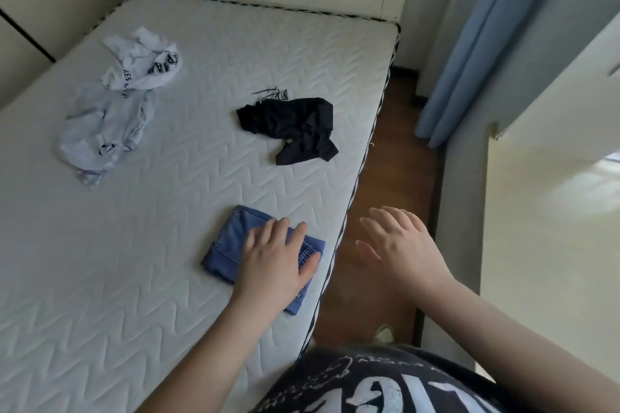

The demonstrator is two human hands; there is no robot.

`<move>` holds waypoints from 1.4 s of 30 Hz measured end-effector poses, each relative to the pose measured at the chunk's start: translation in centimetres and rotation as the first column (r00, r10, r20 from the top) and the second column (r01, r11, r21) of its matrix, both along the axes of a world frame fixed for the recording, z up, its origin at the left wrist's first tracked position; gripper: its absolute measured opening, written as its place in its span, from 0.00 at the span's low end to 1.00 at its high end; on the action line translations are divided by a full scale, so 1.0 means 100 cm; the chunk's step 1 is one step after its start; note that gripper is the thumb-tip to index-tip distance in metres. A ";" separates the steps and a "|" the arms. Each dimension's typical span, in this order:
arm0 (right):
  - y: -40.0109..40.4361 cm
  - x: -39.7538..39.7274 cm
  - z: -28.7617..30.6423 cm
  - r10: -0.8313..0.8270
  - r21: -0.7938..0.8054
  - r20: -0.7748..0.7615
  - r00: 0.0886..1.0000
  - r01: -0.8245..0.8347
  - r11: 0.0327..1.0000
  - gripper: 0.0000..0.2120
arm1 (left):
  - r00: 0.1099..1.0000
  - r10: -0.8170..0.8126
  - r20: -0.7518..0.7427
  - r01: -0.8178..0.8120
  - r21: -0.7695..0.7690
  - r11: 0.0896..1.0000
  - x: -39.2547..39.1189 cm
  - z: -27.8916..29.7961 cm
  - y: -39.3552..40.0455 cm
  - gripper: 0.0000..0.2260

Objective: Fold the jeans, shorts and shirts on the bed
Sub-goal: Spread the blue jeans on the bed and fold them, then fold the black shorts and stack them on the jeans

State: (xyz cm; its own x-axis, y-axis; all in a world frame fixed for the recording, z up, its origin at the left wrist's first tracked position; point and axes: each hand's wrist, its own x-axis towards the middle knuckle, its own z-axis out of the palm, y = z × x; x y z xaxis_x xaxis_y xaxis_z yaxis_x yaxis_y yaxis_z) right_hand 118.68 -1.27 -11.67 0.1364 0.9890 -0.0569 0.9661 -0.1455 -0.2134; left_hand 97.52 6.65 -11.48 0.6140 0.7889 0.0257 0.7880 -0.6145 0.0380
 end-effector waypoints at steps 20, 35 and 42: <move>0.037 0.106 -0.006 -0.017 0.137 0.030 0.999 0.013 0.991 0.20 | 0.993 -0.046 0.112 0.039 0.067 0.997 0.122 -0.007 0.038 0.20; 0.156 0.139 0.008 -0.012 0.061 0.082 0.997 0.007 0.998 0.21 | 0.994 -0.105 0.026 0.106 -0.047 0.993 0.162 -0.018 0.167 0.21; 0.207 0.183 0.008 0.035 0.074 0.044 0.998 -0.039 0.997 0.22 | 1.000 0.007 -0.008 -0.008 -0.111 0.994 0.197 -0.016 0.219 0.21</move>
